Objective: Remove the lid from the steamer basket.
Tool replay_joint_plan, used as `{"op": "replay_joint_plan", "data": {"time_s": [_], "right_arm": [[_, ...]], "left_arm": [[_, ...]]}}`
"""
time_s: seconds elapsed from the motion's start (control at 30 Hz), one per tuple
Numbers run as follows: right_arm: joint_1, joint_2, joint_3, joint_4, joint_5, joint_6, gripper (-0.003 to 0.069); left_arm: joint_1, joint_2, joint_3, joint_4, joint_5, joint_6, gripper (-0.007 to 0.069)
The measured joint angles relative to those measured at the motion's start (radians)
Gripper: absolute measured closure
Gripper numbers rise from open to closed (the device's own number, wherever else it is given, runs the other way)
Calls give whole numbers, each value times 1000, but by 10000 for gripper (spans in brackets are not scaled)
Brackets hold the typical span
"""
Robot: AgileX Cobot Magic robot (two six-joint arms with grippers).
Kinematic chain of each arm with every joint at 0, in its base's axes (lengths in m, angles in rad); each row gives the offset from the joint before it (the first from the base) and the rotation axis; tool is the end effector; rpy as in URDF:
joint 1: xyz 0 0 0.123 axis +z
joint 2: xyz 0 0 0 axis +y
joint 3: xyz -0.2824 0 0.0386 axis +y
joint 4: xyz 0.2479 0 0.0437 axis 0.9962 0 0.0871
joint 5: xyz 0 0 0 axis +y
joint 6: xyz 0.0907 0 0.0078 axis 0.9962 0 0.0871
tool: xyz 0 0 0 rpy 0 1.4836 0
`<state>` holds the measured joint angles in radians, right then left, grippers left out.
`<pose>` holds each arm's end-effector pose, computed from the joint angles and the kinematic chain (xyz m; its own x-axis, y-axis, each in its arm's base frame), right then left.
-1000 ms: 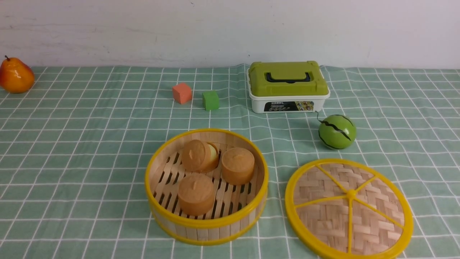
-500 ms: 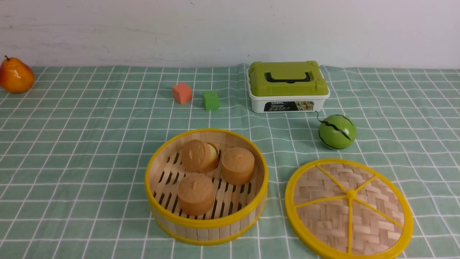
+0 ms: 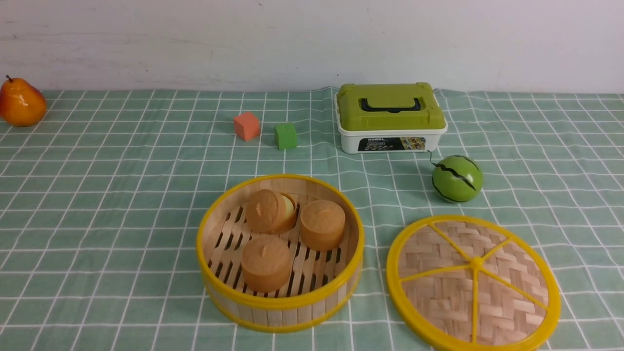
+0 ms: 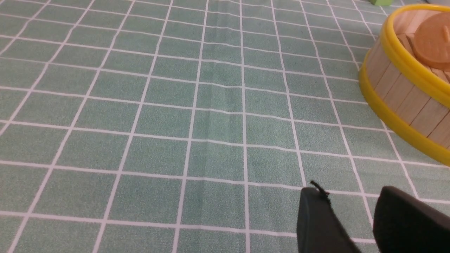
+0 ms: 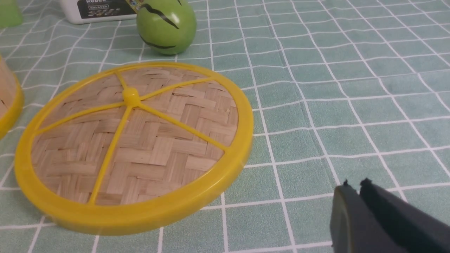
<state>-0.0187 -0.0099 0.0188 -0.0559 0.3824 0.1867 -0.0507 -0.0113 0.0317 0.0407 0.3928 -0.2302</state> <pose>0.0523 -0.0029 0.1730 -0.2910 0.1399 -0.9465 0.0784 0.9894 0.1221 0.0521 -0.0012 0.1678 -0.3205 -0.1754 -0.9309 -0.0259 0.9840 -0.1765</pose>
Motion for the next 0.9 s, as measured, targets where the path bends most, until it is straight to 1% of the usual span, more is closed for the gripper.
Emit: {"op": "replay_joint_plan", "data": {"time_s": [0.9], "right_arm": [[0,0,0,0,1,0,605]], "left_arm": [[0,0,0,0,0,0,386]]}}
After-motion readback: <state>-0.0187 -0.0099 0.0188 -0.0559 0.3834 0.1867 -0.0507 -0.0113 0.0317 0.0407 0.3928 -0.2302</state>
